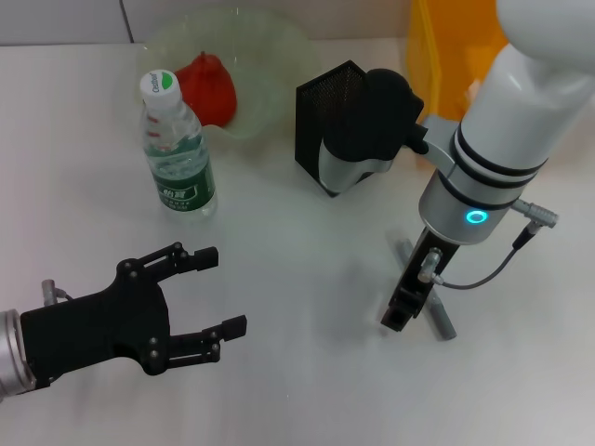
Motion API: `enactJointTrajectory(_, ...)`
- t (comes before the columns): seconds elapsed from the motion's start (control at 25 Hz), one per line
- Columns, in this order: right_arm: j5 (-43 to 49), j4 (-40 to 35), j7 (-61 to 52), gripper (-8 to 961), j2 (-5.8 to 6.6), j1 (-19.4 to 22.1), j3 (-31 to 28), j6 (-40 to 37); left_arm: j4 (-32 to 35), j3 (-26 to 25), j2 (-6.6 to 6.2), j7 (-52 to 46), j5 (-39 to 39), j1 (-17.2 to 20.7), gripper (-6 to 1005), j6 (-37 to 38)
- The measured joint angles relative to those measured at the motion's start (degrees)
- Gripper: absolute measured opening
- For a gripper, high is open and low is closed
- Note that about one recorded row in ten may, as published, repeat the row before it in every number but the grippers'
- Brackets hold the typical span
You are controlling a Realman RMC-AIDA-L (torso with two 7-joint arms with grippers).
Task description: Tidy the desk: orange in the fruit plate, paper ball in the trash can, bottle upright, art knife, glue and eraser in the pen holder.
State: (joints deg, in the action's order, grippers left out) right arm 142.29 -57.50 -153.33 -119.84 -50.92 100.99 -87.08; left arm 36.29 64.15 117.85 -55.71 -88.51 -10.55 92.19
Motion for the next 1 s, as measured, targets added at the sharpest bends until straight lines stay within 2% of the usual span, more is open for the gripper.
enactJointTrajectory(0.36,-0.57,1.61,0.00,442,-0.04,-1.06,1.40,0.36,0.00,0.00,0.01,-0.02,0.00,0.00,862,0.05)
enactJointTrajectory(0.64,-0.45,-0.95,-0.27,399,0.04,-0.45,0.63,-0.09,0.00,0.00,-0.03,-0.02,0.00,0.00,862,0.31)
enactJointTrajectory(0.84,1.93,-10.51,-0.32,397,0.51,1.73,-6.81,-3.91,0.04,0.00,-0.08,-0.02,0.01,0.01,862,0.38)
enactJointTrajectory(0.88,4.73,-16.11,-0.15,396,0.54,2.84,-10.82,-4.21,0.04,0.00,-0.09,-0.01,0.01,0.01,862,0.39)
enactJointTrajectory(1.0,6.98,-20.26,0.29,394,0.55,3.40,-14.12,-3.93,0.04,0.00,-0.09,-0.01,0.01,0.01,862,0.38)
